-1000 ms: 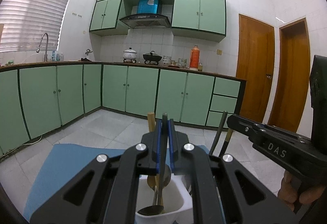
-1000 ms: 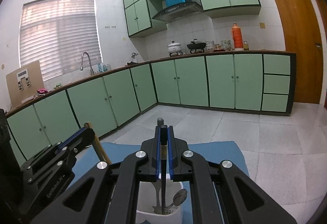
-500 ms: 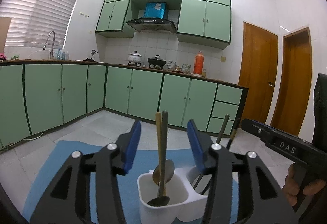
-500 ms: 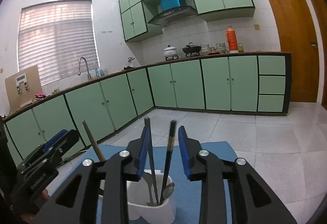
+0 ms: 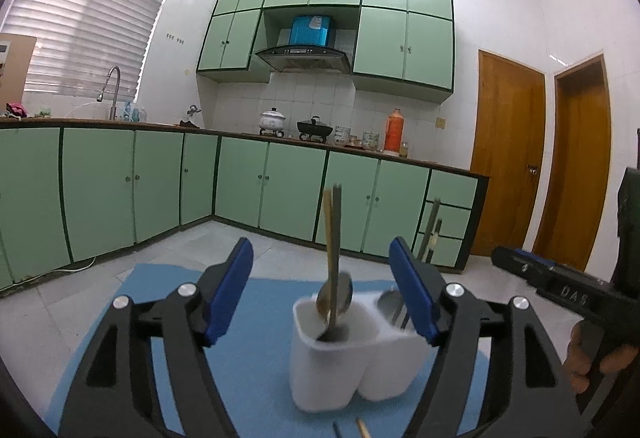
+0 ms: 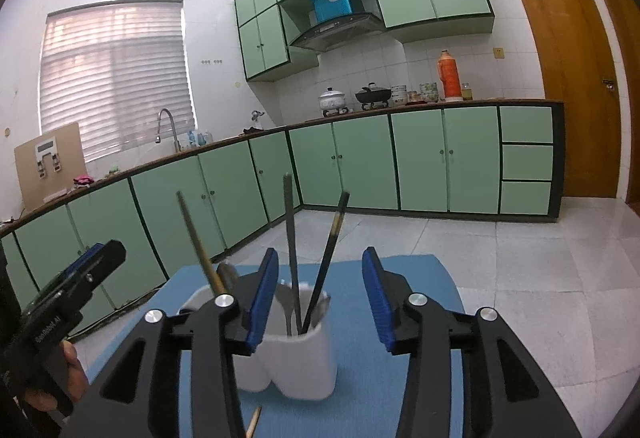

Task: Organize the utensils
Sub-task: 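Withdraw both tools from the holder back over the remaining chopsticks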

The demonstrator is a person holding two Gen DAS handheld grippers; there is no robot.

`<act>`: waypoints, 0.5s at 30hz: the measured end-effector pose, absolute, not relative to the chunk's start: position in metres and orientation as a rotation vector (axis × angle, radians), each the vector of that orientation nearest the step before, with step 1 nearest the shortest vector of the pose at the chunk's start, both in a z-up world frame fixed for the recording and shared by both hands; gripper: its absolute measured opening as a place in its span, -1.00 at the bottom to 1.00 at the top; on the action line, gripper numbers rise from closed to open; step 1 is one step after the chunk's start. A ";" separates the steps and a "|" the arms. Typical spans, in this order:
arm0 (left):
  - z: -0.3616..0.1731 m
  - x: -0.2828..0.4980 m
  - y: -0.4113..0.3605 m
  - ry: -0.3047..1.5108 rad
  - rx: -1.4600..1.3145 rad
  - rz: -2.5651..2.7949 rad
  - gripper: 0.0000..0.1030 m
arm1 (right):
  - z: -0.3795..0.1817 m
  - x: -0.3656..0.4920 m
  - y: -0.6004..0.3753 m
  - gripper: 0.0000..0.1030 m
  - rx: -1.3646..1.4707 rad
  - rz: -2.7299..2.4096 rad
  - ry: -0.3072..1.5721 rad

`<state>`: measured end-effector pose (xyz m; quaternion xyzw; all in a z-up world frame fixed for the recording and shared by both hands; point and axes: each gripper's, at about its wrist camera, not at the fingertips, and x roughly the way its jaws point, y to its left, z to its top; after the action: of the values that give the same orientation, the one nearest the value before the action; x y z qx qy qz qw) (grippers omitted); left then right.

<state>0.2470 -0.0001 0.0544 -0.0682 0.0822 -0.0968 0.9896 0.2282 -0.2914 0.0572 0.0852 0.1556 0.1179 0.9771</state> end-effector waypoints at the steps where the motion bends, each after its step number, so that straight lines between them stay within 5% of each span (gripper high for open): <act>1: 0.050 0.241 0.001 0.171 -0.136 -0.196 0.40 | 0.055 0.223 -0.292 -0.11 0.175 0.241 0.312; 15: -0.027 0.154 0.012 0.332 -0.119 -0.171 0.77 | 0.000 0.123 -0.277 0.49 0.109 0.205 0.313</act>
<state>0.1544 0.0121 -0.0270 -0.0593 0.1648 -0.0850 0.9809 0.1233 -0.2771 0.0000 0.0544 0.1555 0.1019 0.9811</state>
